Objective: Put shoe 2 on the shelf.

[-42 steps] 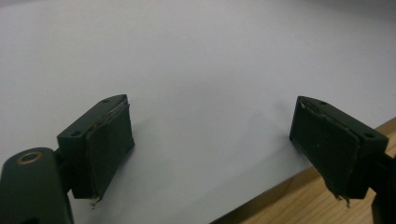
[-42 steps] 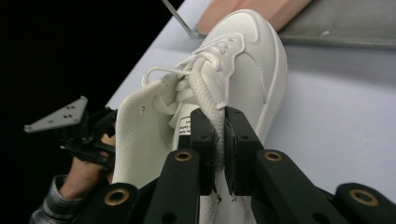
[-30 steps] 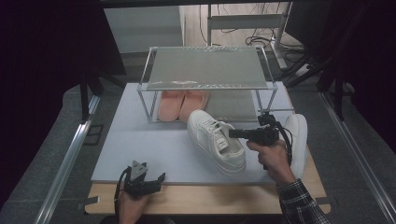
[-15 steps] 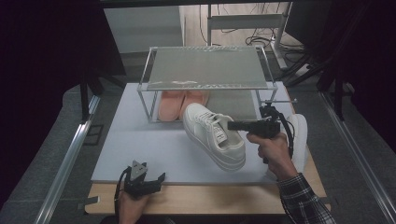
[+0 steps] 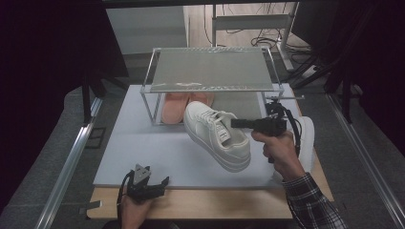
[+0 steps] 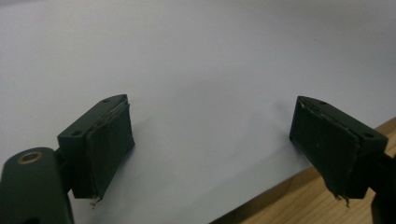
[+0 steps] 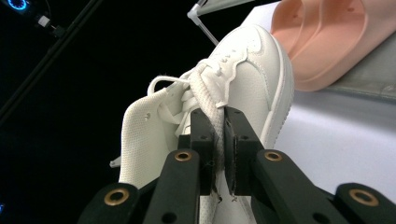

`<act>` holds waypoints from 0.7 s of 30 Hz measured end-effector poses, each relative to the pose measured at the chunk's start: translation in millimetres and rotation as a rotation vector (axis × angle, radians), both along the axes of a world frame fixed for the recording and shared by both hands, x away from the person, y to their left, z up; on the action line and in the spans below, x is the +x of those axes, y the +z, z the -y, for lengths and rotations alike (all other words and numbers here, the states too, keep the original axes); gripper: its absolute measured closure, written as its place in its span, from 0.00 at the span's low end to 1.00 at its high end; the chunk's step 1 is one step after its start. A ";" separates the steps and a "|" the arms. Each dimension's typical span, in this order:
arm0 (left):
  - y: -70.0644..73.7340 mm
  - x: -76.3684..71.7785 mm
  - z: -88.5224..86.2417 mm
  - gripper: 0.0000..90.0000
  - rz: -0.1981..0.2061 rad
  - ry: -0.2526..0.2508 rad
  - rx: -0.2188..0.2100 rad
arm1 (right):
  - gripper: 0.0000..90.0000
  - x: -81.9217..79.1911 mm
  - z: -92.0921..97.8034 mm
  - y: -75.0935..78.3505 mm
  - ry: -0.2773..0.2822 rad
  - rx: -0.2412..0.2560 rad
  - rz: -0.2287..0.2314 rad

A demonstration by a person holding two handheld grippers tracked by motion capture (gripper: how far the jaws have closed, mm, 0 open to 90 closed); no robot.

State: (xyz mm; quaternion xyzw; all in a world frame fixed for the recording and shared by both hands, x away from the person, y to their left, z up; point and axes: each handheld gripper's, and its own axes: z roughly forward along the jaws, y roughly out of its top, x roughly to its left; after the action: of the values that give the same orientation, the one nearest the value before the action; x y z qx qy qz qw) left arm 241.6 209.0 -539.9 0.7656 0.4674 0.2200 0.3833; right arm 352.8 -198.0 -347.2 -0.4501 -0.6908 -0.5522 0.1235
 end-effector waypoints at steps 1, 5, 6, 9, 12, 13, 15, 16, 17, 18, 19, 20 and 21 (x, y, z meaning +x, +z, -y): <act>0.0 0.0 -0.1 0.15 0.000 0.000 -0.001 | 0.93 0.3 -0.3 1.0 0.000 0.002 0.003; 0.2 0.0 -0.1 0.15 -0.003 -0.001 0.001 | 0.93 1.2 -1.9 5.3 0.002 0.012 -0.002; 0.2 0.0 -0.2 0.15 -0.003 -0.001 0.001 | 0.93 1.3 -2.5 6.5 0.002 0.012 -0.001; 0.2 0.0 -0.1 0.15 -0.003 -0.001 0.001 | 0.93 2.1 -3.5 10.0 0.003 0.020 -0.001; 0.2 -0.1 -0.1 0.15 -0.003 -0.001 0.001 | 0.93 3.2 -4.7 12.5 0.004 0.031 -0.006; 0.2 0.0 -0.1 0.15 -0.003 -0.001 0.001 | 0.93 3.4 -5.2 13.8 0.003 0.033 -0.008; 0.2 0.0 -0.2 0.15 -0.003 -0.001 0.001 | 0.93 4.3 -6.3 15.9 0.005 0.039 -0.007; 0.2 0.0 -0.2 0.15 -0.003 -0.001 0.001 | 0.93 4.7 -6.9 17.2 0.008 0.045 -0.009; 0.2 0.0 -0.2 0.15 -0.003 -0.001 0.001 | 0.93 5.1 -7.6 18.6 0.008 0.049 -0.011; 0.2 0.0 -0.1 0.15 -0.003 -0.001 0.001 | 0.93 5.5 -8.2 20.0 0.009 0.051 -0.012; 0.2 0.0 -0.2 0.15 -0.003 -0.001 0.001 | 0.93 6.0 -8.9 21.5 0.010 0.055 -0.012; 0.2 0.0 -0.2 0.15 -0.003 -0.001 0.001 | 0.93 6.5 -9.6 23.1 0.011 0.059 -0.012; 0.2 0.0 -0.2 0.15 -0.003 -0.001 0.001 | 0.93 7.0 -10.3 24.6 0.010 0.065 -0.012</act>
State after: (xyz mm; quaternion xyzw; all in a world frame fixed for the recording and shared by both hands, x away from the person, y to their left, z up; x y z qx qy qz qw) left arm 241.5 209.1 -539.7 0.7664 0.4674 0.2191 0.3824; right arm 359.8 -187.6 -322.6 -0.4456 -0.6741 -0.5709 0.1449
